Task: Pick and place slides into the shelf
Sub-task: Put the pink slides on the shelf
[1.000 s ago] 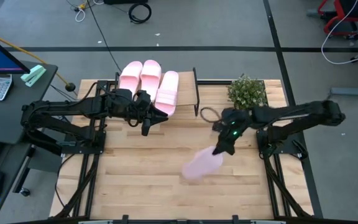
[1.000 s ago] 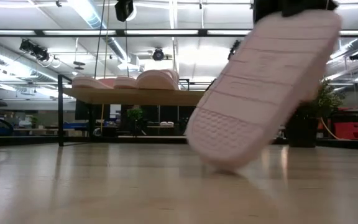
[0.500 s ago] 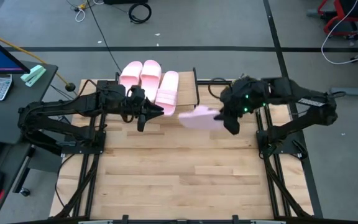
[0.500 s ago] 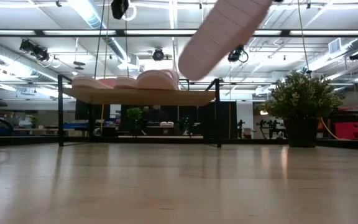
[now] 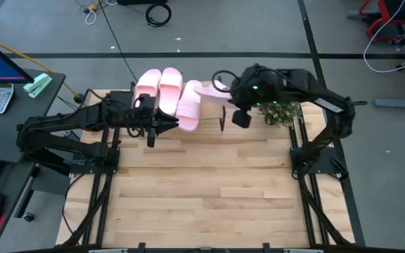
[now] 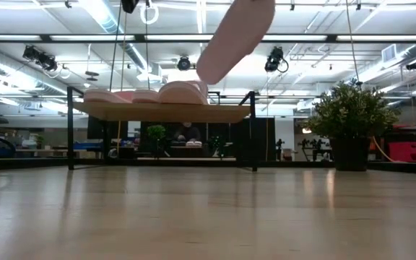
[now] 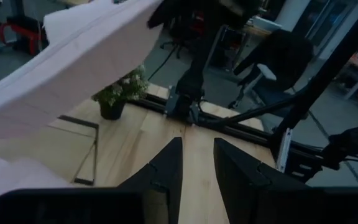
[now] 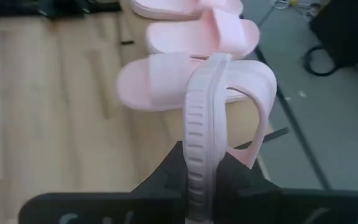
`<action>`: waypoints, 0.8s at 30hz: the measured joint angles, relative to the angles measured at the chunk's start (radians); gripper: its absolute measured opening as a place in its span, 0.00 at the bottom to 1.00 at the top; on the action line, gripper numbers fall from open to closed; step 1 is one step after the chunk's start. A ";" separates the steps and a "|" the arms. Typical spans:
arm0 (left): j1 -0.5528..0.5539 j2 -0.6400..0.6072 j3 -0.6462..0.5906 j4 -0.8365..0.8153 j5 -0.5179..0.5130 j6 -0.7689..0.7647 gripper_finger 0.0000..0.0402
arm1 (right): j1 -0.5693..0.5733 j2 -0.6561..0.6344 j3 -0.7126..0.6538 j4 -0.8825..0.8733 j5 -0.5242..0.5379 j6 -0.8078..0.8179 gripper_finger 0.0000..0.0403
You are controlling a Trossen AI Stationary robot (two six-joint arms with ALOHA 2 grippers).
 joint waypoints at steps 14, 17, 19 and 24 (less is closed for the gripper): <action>0.000 -0.015 0.000 -0.011 -0.028 0.050 0.23 | -0.023 0.185 -0.005 0.012 0.179 0.054 0.09; 0.000 -0.015 0.000 -0.011 -0.028 0.058 0.24 | -0.018 0.214 -0.005 0.015 0.184 0.059 0.09; 0.000 -0.015 0.000 -0.011 -0.028 0.061 0.24 | -0.011 0.226 -0.005 0.033 0.183 0.056 0.09; 0.000 -0.015 0.000 -0.011 -0.029 0.077 0.23 | 0.000 0.234 -0.006 0.136 0.165 0.055 0.09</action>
